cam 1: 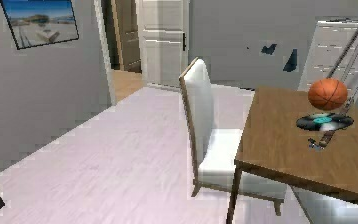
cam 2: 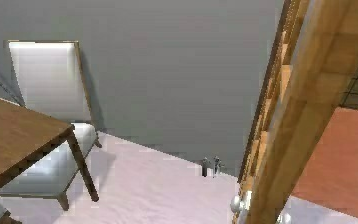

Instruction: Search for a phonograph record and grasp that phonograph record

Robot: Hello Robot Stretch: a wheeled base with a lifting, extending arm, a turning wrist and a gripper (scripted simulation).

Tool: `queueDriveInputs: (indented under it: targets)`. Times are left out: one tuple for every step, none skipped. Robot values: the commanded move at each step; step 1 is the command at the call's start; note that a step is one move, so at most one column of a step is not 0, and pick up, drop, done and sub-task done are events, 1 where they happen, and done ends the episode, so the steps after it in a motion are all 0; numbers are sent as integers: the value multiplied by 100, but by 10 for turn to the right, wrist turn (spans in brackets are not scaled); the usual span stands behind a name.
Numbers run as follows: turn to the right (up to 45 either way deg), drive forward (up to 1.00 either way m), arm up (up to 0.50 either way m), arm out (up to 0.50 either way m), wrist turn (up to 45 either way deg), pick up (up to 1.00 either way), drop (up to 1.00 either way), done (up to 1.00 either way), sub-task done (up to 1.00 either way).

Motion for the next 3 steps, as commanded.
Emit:
queueDriveInputs:
  targets:
    - [0, 15, 0, 0, 0, 0, 0, 0, 0]
    - [-210, 0, 0, 0, 0, 0, 0, 0, 0]
    - [0, 25, 0, 0, 0, 0, 0, 0, 0]
